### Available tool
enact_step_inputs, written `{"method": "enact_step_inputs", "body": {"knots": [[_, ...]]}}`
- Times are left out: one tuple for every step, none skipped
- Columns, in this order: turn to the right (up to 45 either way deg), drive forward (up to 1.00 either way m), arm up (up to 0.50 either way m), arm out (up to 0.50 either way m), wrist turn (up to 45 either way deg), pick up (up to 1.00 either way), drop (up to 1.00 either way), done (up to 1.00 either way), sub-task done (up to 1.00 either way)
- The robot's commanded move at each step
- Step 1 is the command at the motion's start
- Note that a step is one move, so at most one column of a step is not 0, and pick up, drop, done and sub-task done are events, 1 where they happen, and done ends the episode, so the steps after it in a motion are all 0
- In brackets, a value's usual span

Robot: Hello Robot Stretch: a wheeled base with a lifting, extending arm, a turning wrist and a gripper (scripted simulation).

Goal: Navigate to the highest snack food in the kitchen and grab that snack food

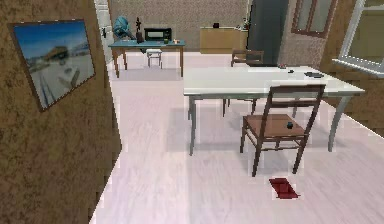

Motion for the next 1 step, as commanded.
{"method": "enact_step_inputs", "body": {"knots": [[-3.0, 0.00, 0.00, 0.00, 0.0, 0.00, 0.00, 0.00, 0.00]]}}
